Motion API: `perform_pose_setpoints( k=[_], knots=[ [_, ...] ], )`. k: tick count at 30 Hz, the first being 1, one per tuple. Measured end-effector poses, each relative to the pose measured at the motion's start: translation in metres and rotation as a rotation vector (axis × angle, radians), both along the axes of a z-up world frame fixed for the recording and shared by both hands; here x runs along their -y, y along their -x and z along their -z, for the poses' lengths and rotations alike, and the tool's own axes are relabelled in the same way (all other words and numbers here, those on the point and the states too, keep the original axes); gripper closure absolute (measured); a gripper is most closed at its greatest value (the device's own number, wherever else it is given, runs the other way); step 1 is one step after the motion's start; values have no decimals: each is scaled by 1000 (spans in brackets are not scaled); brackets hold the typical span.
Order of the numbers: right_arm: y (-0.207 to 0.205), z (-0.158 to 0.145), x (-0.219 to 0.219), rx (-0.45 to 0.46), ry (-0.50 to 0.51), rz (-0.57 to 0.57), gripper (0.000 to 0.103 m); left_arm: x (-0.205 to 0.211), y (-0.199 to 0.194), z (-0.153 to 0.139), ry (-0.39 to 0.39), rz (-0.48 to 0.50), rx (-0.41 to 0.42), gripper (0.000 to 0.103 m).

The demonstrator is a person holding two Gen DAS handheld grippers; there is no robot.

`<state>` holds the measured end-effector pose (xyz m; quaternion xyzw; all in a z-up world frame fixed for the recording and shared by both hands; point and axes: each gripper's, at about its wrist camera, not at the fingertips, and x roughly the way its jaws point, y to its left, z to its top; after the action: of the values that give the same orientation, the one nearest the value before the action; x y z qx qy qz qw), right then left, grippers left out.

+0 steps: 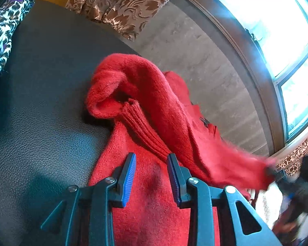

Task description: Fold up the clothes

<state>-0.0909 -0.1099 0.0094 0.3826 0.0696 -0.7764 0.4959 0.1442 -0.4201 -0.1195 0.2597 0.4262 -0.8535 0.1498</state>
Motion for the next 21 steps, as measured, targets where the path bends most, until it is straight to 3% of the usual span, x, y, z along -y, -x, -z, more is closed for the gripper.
perform_pose_setpoints(
  k=[4,7,11,13,15,16,21],
  knots=[
    [15,-54,-20,15,146,31,88,-3,1,-4,16,4,14,72],
    [42,-65,-46,39,182,131,88,-1,-1,-5,-7,17,4,72],
    [78,-24,-76,180,181,241,84,2,1,-1,-20,26,5,71],
    [85,5,-82,256,167,243,74,3,3,0,-15,19,-1,71],
    [75,25,-80,246,133,228,52,3,5,1,-8,21,-3,71],
    [70,35,-74,242,113,217,47,5,8,1,-6,36,-3,71],
    [46,77,-38,195,26,157,44,6,18,0,-2,52,-1,71]
  ],
)
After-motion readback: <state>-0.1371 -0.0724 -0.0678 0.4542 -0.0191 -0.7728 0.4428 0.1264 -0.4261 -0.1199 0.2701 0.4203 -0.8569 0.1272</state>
